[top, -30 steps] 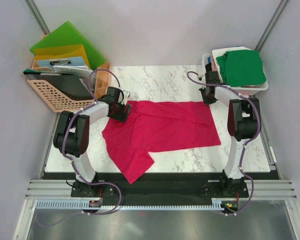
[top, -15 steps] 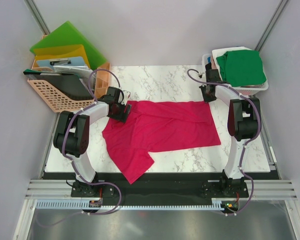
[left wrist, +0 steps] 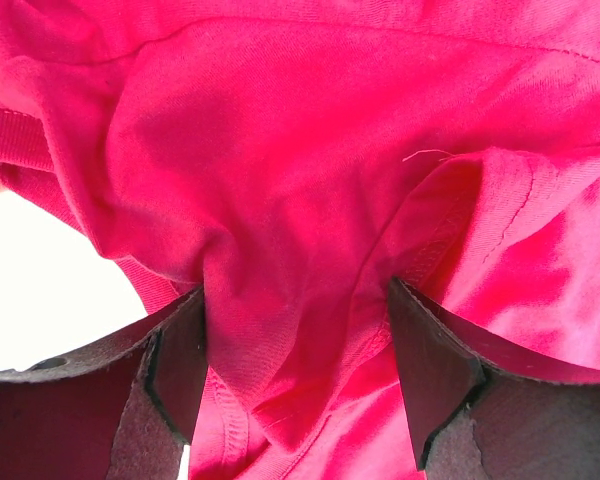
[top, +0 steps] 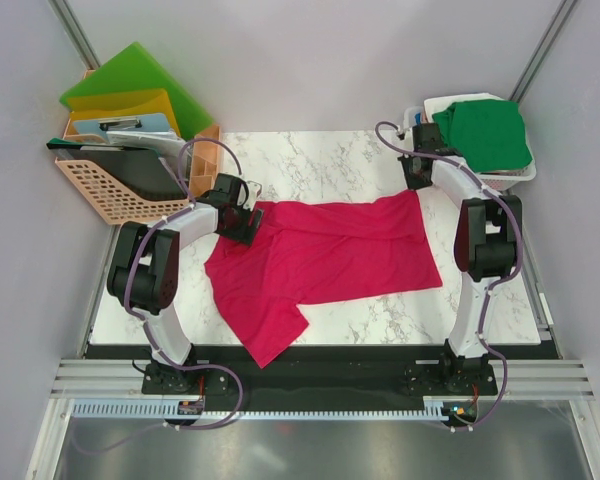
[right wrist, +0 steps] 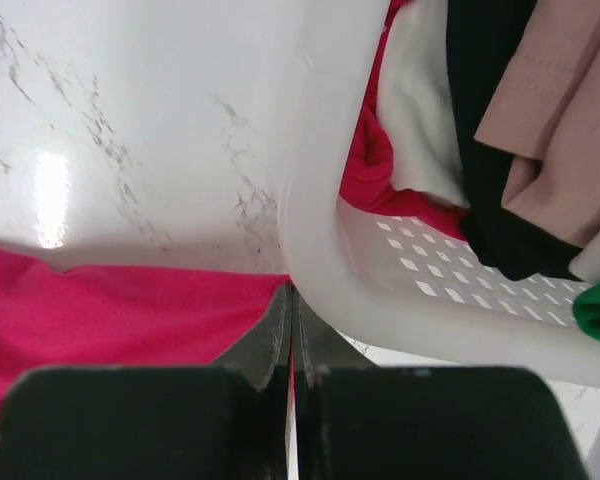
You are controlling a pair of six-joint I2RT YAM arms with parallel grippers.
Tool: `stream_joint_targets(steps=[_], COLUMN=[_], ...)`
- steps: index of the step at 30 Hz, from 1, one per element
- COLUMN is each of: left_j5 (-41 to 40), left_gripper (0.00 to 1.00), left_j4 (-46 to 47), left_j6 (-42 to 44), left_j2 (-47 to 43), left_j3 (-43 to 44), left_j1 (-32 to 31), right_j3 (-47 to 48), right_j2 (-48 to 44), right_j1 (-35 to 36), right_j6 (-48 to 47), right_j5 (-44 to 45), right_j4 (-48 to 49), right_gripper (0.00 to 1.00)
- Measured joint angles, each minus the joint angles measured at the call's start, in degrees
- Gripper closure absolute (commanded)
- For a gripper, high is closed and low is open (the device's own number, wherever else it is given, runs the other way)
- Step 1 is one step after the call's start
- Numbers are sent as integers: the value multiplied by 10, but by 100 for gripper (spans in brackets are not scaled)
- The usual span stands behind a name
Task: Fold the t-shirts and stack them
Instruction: Fold the flattened tshirt in 1/3 of the way
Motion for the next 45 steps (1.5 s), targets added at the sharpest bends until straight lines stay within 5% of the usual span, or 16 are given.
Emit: stream_joint_targets(steps=[12,13,15,17,25,36,45], left_j5=[0,0,0,0,-3,-109,-177], left_gripper=[25,25,25,25,25,23,20], left_j4=[2,2,2,2,7,44,35], left_j6=[1,1,1,1,1,30,50], left_j2=[1,1,1,1,-1,-41,-101], left_j3=[0,0,0,0,-4,-50,-62], left_j1=[-4,-4,-4,-4,-7,-15,1], right_j3=[138,139,147,151,80,-185,-251], right_j2=[76,79,87,94,70,-237,-375], right_j1=[14,14,15,23,37,4,16], right_j6=[10,10,17,21,16,17,15], right_j5=[-21,-21,-23,-38,-39,-62,-104], right_j4=[-38,-38,-42,-51,-1,43,42], right_gripper=[99,94,55,38,35,33,28])
